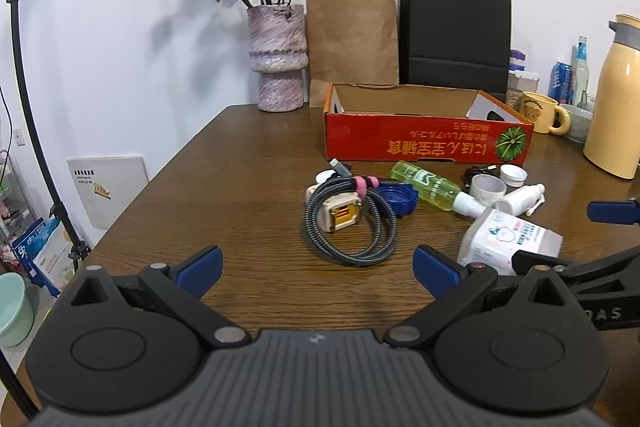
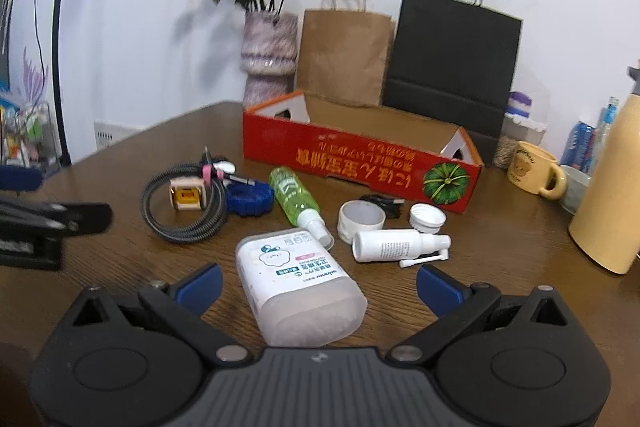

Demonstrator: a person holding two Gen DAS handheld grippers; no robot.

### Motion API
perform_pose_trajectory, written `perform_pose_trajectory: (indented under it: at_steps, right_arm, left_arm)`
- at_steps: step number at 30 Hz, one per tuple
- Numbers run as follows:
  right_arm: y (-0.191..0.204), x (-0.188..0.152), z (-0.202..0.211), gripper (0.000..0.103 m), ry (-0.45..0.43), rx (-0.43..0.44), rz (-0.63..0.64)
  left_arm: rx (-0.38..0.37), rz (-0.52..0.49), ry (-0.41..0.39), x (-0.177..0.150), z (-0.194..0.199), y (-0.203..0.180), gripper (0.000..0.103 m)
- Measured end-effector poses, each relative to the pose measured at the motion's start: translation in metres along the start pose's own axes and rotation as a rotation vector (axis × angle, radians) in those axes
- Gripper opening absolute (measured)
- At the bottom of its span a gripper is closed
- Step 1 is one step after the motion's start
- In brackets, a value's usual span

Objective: Organize rigid objects
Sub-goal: 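Lower the right tool onto the white bead container and close it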

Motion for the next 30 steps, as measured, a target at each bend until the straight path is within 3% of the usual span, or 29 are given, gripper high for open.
perform_pose_trajectory:
  at_steps: [8,13,30]
  right_arm:
    - [0.003,0.002,-0.030,0.096,0.058,0.079,0.045]
    - [0.008,-0.001,-0.039,0.074,0.091,0.134,0.060]
    - [-0.013,0.018,-0.028,0.068,-0.044,0.114,-0.005]
  left_arm:
    - [0.007,0.012,0.019,0.001,-0.010,0.007,0.103]
    - [0.013,0.009,0.028,0.003,-0.016,0.006,0.103]
    - [0.018,-0.039,0.066,0.014,-0.049,-0.011,0.103]
Point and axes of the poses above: each gripper's, at about its wrist camera, not at the fingertips, and z roughly against the way its jaws point, y to its left, x to its top, the point moved 7 cm from there along -z, roughly the way its jaws point, and after that the axes turned 5 degrees about z, right-handed, at the moved point
